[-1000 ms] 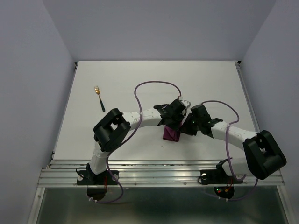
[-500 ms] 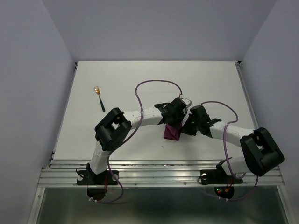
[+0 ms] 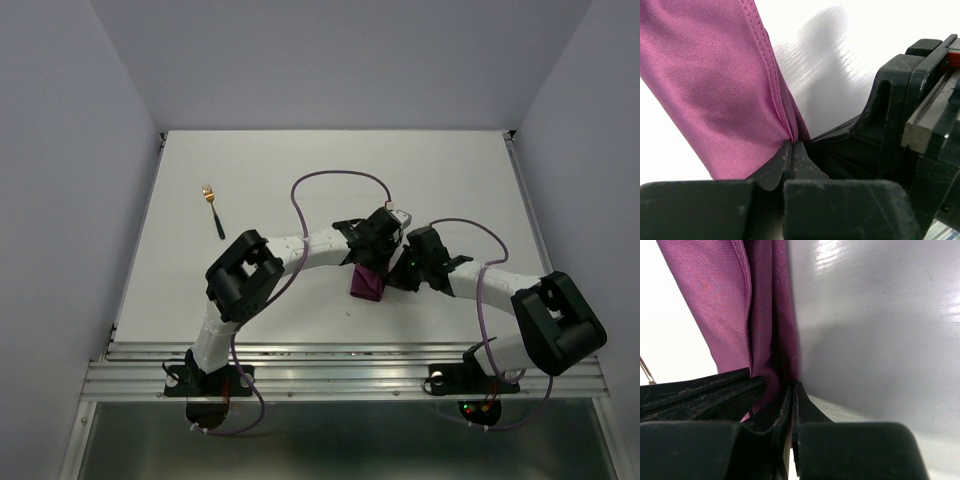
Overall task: Fold the napkin into a case and place the utensils inside
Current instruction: Stuff the top corner of the smaller-rectangle-folded napkin into the folded napkin.
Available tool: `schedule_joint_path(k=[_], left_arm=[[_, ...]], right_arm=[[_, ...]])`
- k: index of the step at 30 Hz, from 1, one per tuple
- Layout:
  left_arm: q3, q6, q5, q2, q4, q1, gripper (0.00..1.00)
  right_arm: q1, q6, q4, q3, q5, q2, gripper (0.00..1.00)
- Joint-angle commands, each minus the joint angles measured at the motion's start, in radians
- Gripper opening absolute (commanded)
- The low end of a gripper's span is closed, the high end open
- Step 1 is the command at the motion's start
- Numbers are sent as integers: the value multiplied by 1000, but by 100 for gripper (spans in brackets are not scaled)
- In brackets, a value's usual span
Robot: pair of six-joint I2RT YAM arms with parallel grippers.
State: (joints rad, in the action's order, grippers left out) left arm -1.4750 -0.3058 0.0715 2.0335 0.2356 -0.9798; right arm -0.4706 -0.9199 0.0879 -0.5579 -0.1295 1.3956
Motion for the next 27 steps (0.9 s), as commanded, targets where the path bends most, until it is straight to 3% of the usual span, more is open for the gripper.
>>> schedule_joint_path(k=[1,6,12,18,27], left_arm=[[-47,-9,-7,-6,-13,4,0],[-62,0,-4,11,7,6,0],[-51,10,8,5,13,4,18],[-48,11,20,-10,21,4,29],[-50,8,37,-39,28,4,30]], right_arm=[[6,-5,-37,18,-25,-1,4],[6,-7,-37,15,-24,-4,4],[6,-8,-30,13,-18,-12,4],[6,-14,-10,9,-2,-23,8],[6,-14,16,7,34,-38,16]])
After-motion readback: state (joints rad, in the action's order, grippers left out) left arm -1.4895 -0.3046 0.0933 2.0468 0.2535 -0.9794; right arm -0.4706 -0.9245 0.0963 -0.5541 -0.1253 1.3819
